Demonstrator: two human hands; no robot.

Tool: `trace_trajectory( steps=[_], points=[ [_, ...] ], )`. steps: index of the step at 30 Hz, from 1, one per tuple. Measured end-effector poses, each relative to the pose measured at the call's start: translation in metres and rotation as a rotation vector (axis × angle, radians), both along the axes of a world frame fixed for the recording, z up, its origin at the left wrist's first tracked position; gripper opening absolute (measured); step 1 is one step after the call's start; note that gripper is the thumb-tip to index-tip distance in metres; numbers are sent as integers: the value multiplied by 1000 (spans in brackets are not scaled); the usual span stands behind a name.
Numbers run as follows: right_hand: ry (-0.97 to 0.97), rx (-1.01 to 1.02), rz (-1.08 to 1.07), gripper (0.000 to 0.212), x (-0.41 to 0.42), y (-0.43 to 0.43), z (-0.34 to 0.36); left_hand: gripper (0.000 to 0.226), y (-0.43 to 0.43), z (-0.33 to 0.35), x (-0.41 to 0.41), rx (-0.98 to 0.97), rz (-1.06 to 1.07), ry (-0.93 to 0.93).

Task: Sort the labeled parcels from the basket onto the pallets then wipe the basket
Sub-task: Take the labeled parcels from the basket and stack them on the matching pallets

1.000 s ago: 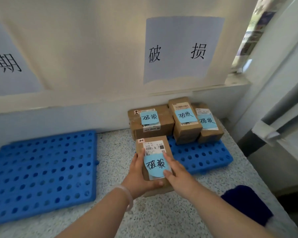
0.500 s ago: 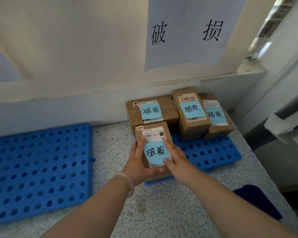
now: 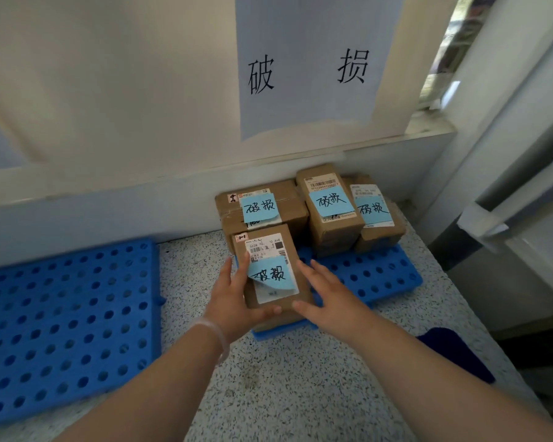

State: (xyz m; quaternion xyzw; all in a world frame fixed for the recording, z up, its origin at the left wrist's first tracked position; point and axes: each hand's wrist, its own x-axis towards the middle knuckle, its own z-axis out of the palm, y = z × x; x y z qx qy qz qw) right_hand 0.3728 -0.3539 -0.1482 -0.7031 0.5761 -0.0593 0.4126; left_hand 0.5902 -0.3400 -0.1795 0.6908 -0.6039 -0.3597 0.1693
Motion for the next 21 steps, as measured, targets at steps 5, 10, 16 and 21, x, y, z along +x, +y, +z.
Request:
trace_trajectory(
  steps=[5,10,16,21],
  points=[
    [99,-116,12,92,-24,32,19,110,12,32,-25,-207,-39,-269],
    [210,-313,-26,93,-59,75,40,104,34,67,-87,-335,-218,-393],
    [330,-424,-213,102,-140,142,78,100,76,95,-198,-459,-388,-406],
    [385,-476,-383,102,-234,212,115,98,116,125,-307,-576,-529,-324]
  ],
)
